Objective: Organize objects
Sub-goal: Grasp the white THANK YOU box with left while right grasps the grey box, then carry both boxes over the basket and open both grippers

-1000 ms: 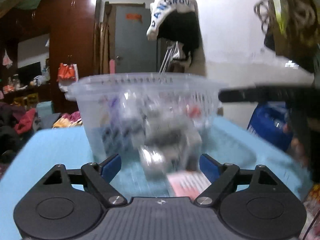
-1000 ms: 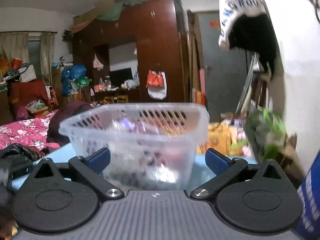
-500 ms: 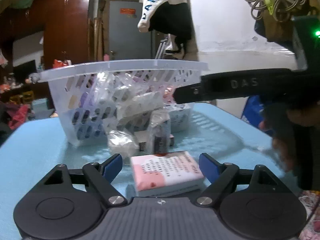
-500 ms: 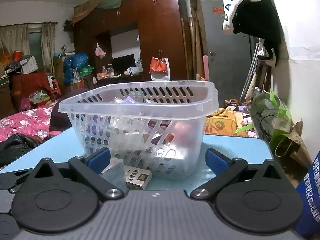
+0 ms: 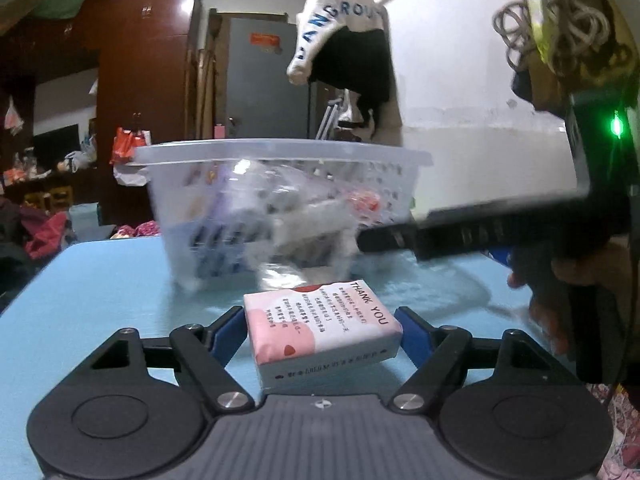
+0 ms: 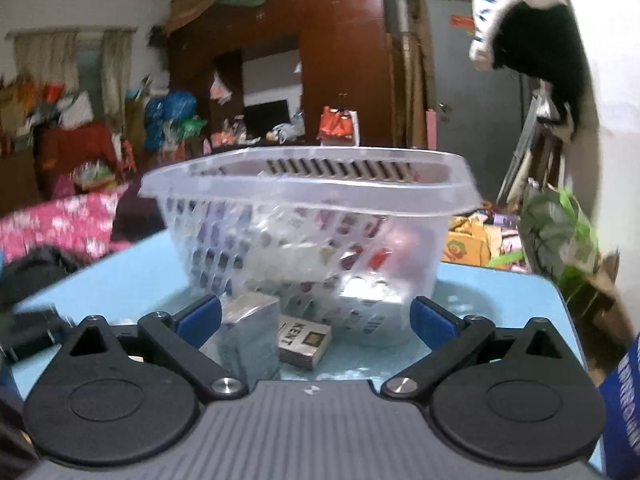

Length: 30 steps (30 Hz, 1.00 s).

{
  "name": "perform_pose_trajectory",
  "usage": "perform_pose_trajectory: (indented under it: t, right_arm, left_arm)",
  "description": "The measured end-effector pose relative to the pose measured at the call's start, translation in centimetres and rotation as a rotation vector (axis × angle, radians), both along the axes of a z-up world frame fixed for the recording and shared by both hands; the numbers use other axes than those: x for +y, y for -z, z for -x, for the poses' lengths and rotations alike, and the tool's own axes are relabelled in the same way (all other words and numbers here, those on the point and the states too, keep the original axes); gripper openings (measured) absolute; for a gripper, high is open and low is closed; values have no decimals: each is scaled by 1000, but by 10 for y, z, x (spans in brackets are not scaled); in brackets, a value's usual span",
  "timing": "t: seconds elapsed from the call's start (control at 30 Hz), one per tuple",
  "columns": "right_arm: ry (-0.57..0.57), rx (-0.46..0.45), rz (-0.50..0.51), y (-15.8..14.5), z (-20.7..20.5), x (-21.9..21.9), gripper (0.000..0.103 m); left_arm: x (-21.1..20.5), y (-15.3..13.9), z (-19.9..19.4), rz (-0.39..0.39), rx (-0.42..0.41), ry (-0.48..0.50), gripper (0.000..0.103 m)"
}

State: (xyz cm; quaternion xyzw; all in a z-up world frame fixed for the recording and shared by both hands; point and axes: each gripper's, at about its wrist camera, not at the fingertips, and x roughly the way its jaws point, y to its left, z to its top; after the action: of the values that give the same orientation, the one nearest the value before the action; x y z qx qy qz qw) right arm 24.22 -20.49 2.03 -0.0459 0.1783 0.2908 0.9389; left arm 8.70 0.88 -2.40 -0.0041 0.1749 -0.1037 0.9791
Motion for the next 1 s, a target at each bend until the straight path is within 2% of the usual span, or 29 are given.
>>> perform_pose_trajectory:
  t: [0.1,0.2,0.33,0.4,0.43,0.5,0.67,0.83,0.9,1.0]
  right_arm:
    - [-29,-2,44,4,2,16,85]
    - [-49,4,68,6,0,29,80]
    - [-73,20,105,7,-4,45,75]
    - [-87,41,134,12,-7,51,56]
    - [-100,61,134,14,-8,51,43]
    - [-102,78,116,15,-7,47,42]
    - [-94,42,77,1,8,29,42]
    - [-61,-118,-77,-63,29,-1,42]
    - [-22,-193,-69,-88,28,1,42]
    - [26,-246,-24,-113,7,14,42]
  left_arm:
    - [27,-4,0,43,-8,-41,83]
    - [52,-6,-3,112,-6,-81,83]
    - [67,-3,-5,136,3,-102,83]
    - [70,-1,-6,148,6,-101,83]
    - [71,0,-6,152,4,-103,83]
    - [74,1,-7,156,3,-104,83]
    - [77,-8,-4,182,-48,-53,83]
    - [62,-68,-19,111,-201,-32,83]
    - [56,-98,-40,103,-232,-22,83]
    - [46,-132,-84,78,-201,-56,83]
